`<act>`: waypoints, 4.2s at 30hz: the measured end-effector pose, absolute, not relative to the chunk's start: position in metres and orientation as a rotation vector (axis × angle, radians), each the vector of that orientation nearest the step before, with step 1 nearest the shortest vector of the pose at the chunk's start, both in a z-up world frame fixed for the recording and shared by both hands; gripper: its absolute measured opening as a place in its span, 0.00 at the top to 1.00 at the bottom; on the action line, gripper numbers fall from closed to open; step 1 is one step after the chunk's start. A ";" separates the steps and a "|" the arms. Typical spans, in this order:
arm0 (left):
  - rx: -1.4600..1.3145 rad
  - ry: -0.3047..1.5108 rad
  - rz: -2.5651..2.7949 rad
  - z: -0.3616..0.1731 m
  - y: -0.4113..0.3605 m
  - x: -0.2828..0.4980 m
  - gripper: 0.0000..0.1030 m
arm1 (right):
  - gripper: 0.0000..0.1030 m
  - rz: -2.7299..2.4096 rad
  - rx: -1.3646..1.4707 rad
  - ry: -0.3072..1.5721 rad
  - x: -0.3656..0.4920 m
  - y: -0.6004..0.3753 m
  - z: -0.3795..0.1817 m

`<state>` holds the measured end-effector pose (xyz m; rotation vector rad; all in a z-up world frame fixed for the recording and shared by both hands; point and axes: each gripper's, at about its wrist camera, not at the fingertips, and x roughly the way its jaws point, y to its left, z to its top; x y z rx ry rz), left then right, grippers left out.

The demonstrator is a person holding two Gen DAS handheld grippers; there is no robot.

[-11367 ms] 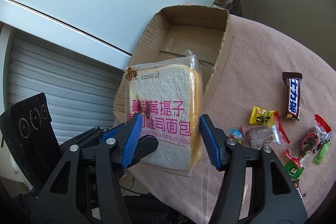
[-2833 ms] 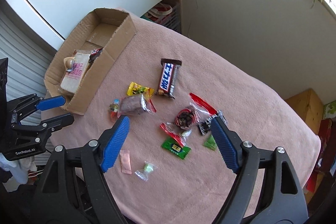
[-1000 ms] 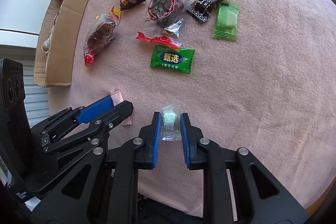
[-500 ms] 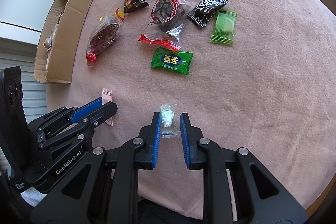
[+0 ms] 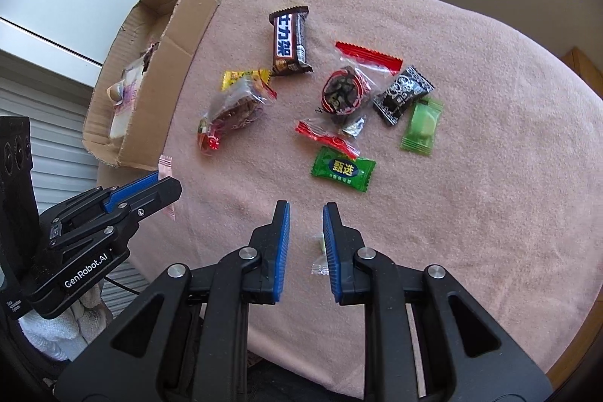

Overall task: Organize snacks
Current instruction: 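Lift the pink candy with the left tool while the right tool holds the green candy, then carry both candies over the cardboard box and open both tools, then grasp the red-topped dried meat bag with the left tool while the right tool grasps the green wrapped candy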

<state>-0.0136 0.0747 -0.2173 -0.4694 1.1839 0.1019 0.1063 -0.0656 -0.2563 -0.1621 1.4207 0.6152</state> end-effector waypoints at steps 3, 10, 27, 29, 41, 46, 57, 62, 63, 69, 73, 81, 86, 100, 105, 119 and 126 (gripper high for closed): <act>-0.468 1.171 0.122 -0.212 0.084 -0.013 0.84 | 0.82 0.647 -0.166 1.405 0.111 -0.056 -0.245; -0.510 1.182 0.140 -0.219 0.088 -0.018 0.84 | 0.81 0.629 -0.203 1.471 0.111 -0.066 -0.265; -0.527 1.196 0.133 -0.223 0.087 -0.024 0.84 | 0.66 0.638 -0.371 1.550 0.095 -0.059 -0.317; -0.527 1.194 0.134 -0.222 0.088 -0.024 0.84 | 0.77 0.645 -0.370 1.553 0.094 -0.056 -0.317; -0.541 1.170 0.146 -0.212 0.102 -0.026 0.84 | 0.78 0.687 -0.377 1.478 0.098 -0.036 -0.282; -0.543 1.145 0.180 -0.203 0.124 -0.029 0.84 | 0.78 0.741 -0.392 1.390 0.106 -0.003 -0.250; -0.500 1.106 0.256 -0.187 0.175 -0.029 0.84 | 0.78 0.865 -0.458 1.236 0.123 0.095 -0.206; -0.477 1.089 0.288 -0.183 0.196 -0.025 0.84 | 0.78 0.901 -0.479 1.195 0.127 0.134 -0.201; -0.472 1.086 0.293 -0.182 0.199 -0.024 0.84 | 0.78 0.906 -0.481 1.191 0.128 0.142 -0.201; -0.438 1.083 0.315 -0.181 0.215 -0.018 0.84 | 0.78 0.927 -0.503 1.169 0.132 0.175 -0.205; -0.433 1.089 0.322 -0.184 0.222 -0.016 0.83 | 0.78 0.937 -0.498 1.171 0.133 0.188 -0.210; -0.424 1.081 0.334 -0.185 0.231 -0.016 0.54 | 0.32 0.940 -0.469 1.143 0.138 0.193 -0.207; -0.419 1.088 0.335 -0.187 0.229 -0.016 0.54 | 0.31 0.930 -0.442 1.143 0.143 0.188 -0.205; -0.388 1.074 0.273 -0.179 0.203 -0.007 0.54 | 0.31 0.874 -0.372 1.119 0.159 0.134 -0.189; -0.372 1.077 0.218 -0.177 0.179 -0.003 0.54 | 0.31 0.824 -0.373 1.134 0.163 0.093 -0.189; -0.261 1.156 -0.016 -0.189 0.100 0.034 0.54 | 0.18 0.634 -0.389 1.225 0.179 -0.042 -0.220; -0.219 1.207 -0.085 -0.204 0.077 0.053 0.54 | 0.18 0.762 -0.444 1.278 0.152 -0.062 -0.249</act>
